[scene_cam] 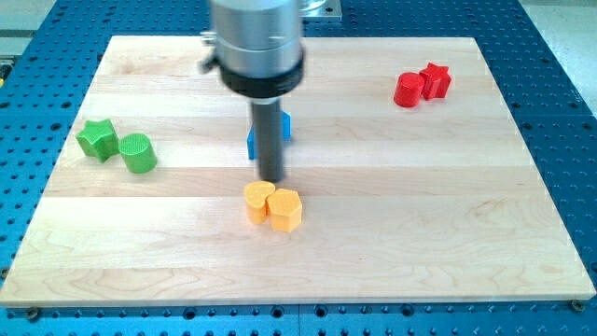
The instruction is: Move the red blocks close to the blue blocks
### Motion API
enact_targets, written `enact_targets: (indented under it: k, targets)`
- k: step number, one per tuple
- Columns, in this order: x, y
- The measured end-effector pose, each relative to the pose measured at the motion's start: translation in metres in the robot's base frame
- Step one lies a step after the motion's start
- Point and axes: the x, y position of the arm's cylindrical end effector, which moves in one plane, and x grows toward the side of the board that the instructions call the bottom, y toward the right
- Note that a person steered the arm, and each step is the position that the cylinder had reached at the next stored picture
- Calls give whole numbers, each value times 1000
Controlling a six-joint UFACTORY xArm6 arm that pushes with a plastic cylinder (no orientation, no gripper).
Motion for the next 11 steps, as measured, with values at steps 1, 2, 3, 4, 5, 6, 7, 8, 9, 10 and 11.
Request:
enact_targets:
  k: [1, 2, 3, 4, 5, 6, 7, 8, 9, 10, 11]
  targets:
    - [-42, 86]
    - [-91, 166]
    - [-121, 198]
    - [-135, 229]
    - [-152, 265]
    - [-179, 288]
    - [-177, 244]
    - [-155, 179]
    - [-129, 130]
    - [-113, 132]
    - [-76, 102]
